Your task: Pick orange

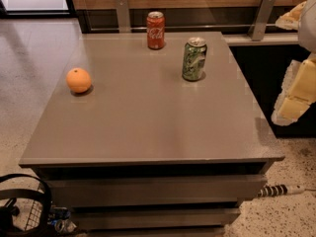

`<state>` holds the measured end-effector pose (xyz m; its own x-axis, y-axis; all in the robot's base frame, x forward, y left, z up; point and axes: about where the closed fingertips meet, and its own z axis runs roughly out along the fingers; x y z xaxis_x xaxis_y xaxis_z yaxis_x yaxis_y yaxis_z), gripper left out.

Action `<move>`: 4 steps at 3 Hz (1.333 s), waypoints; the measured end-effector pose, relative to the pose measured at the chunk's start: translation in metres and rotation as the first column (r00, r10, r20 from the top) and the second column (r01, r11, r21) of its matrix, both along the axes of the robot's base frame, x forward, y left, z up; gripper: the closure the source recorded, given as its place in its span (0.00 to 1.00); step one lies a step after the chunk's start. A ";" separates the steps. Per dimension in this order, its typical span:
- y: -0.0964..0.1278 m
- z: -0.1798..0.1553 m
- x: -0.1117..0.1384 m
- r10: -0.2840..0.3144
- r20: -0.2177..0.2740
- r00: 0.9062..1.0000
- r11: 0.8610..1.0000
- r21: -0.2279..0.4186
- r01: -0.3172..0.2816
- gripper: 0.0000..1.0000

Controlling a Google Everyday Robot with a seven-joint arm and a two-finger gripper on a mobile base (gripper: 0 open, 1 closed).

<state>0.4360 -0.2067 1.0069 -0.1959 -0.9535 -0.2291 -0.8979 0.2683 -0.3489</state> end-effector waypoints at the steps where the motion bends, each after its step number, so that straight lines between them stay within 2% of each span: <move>1: 0.000 0.000 0.000 0.000 0.000 1.000 1.000 0.000 0.000 0.00; 2: 0.004 0.002 0.003 0.005 0.014 1.000 1.000 0.013 -0.005 0.00; 3: 0.024 0.003 0.015 0.017 0.031 0.999 0.996 0.086 -0.020 0.00; 4: 0.064 -0.002 0.030 0.031 0.041 0.999 0.973 0.229 -0.040 0.00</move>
Offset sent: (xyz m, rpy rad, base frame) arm 0.0087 0.0075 -0.0001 0.0307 -0.0173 0.0104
